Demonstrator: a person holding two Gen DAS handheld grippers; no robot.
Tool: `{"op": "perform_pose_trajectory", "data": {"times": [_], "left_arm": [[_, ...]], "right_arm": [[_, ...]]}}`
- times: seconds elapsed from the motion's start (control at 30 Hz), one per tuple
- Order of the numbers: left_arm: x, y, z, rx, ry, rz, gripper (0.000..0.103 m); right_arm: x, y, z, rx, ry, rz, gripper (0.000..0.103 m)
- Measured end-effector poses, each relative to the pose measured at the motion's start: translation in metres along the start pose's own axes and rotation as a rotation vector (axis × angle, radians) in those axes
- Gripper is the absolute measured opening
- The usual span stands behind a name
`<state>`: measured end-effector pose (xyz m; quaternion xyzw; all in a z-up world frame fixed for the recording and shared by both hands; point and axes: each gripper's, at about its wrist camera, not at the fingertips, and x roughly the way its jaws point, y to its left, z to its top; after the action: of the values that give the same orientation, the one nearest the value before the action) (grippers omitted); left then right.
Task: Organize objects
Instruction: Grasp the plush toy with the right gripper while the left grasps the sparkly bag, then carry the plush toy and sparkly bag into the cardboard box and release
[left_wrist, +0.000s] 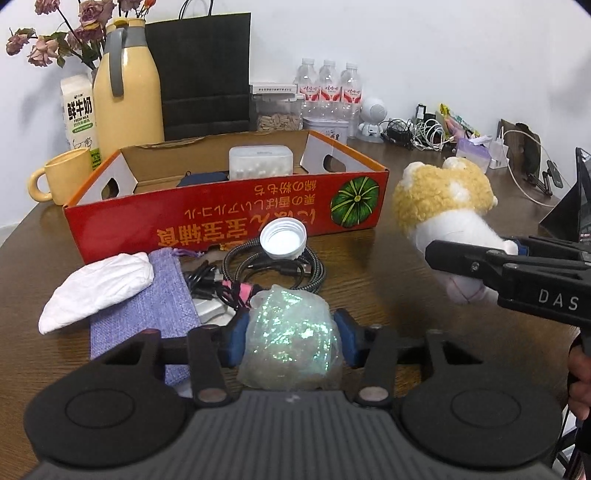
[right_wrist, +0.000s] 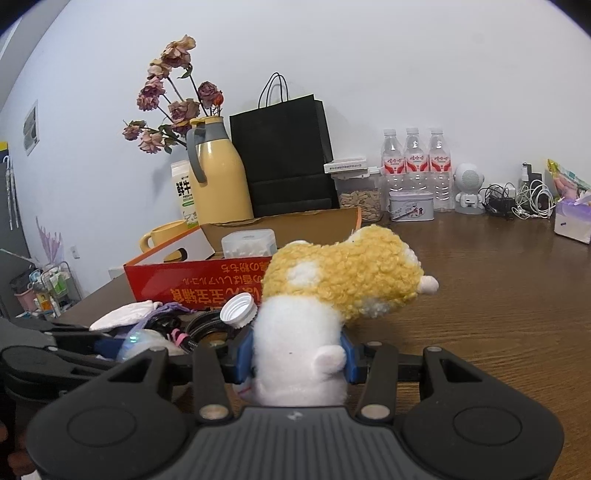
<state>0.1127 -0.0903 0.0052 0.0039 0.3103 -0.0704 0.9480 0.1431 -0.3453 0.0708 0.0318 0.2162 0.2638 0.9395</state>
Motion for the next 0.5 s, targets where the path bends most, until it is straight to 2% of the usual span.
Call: {"op": "perform_pose_trajectory", "data": {"times": [0.23, 0.5], "left_arm": [[-0.011, 0.002, 0.009, -0.001, -0.055, -0.018, 0.046], [-0.024, 0.011, 0.039, 0.006, -0.181, -0.023, 0.046]], "right_arm": [[0.001, 0.003, 0.005, -0.01, -0.009, 0.009, 0.045], [0.009, 0.012, 0.027, -0.039, -0.041, 0.011, 0.045]]}}
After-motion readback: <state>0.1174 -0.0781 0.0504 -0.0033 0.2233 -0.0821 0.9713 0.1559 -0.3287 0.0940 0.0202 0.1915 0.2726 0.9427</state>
